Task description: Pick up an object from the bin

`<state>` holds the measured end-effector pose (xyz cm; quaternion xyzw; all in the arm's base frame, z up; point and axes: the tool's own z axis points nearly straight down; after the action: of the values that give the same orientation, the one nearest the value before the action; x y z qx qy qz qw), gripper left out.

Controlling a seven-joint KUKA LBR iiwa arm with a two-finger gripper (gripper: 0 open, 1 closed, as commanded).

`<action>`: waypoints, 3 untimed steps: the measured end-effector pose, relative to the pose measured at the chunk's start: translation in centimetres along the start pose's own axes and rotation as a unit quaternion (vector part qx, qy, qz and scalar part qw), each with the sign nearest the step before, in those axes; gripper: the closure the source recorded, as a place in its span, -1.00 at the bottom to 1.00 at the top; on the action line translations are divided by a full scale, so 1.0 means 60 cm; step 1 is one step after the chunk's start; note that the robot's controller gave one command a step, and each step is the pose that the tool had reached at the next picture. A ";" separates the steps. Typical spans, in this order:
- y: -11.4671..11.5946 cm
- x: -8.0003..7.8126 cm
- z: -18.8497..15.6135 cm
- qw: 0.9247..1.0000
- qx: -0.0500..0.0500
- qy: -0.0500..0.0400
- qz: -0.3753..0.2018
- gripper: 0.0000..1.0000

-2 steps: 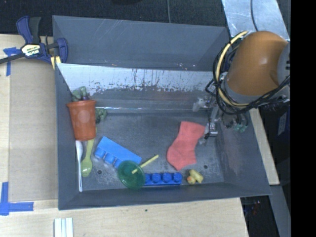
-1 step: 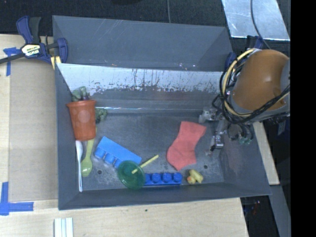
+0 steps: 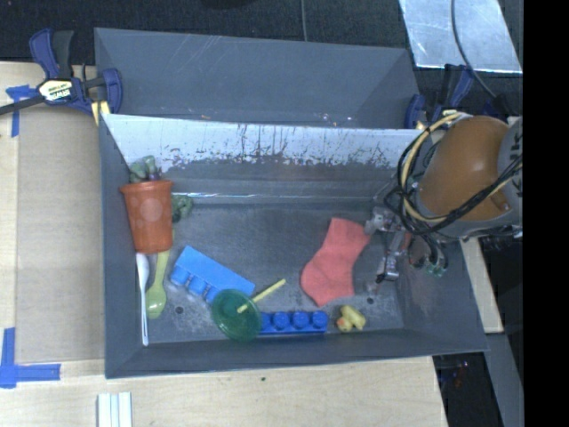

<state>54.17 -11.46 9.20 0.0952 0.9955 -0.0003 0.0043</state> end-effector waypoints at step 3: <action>0.091 -0.079 0.033 0.988 0.001 -0.003 -0.154 -1.00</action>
Offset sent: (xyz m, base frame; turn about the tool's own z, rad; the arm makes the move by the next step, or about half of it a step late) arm 0.0602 0.0217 -0.0220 -0.0418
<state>59.88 -6.99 7.29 -0.0590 0.9982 -0.0024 0.0073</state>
